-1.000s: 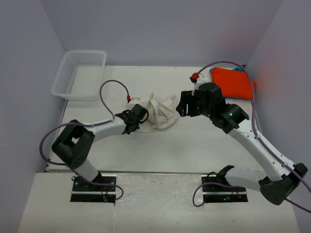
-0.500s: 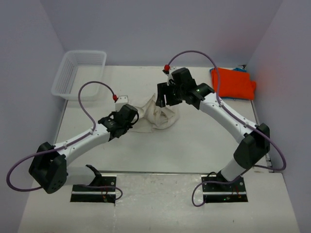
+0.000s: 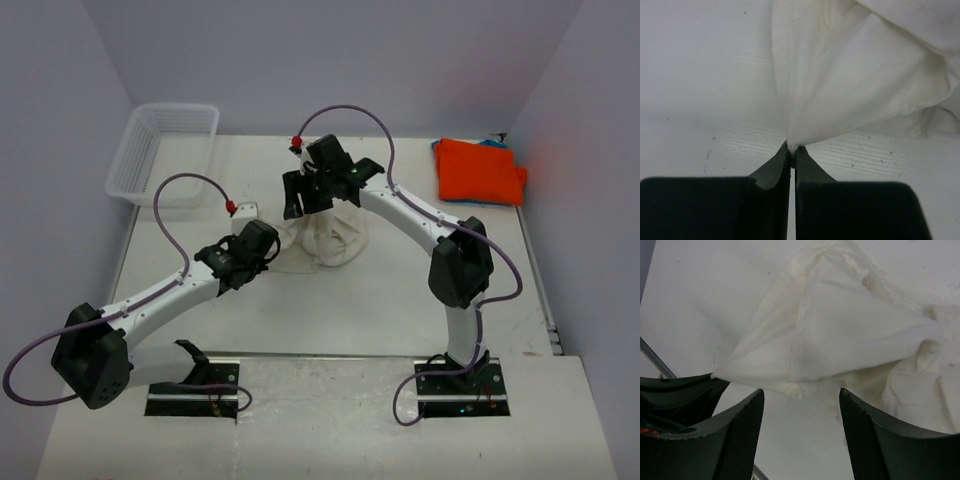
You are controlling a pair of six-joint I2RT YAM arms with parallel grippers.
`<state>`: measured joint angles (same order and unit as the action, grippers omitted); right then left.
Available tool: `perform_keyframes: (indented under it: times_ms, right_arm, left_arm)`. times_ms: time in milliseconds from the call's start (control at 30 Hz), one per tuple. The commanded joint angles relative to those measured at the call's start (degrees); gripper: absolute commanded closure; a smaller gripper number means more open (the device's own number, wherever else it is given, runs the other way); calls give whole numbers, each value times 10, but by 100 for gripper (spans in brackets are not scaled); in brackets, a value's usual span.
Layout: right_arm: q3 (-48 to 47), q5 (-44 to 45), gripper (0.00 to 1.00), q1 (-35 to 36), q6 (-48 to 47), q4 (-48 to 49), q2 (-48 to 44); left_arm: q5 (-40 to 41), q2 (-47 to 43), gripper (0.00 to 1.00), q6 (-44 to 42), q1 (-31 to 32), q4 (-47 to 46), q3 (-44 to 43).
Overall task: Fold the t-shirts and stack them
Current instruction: Flatten out the tshirt
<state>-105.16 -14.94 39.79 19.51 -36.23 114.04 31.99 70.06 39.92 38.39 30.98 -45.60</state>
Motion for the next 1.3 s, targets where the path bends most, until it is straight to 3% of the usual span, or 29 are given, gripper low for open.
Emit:
perform_keyframes:
  times_ms: [0, 867, 1267]
  right_arm:
    - [-33, -12, 37, 24, -2, -17, 14]
    - [16, 37, 38, 29, 11, 5, 29]
    - [-72, 45, 42, 27, 2, -10, 100]
  left_arm:
    - [-1, -19, 100, 13, 0, 1, 11]
    - [-15, -20, 100, -3, -1, -17, 17]
    - [-9, -32, 100, -10, -1, -9, 10]
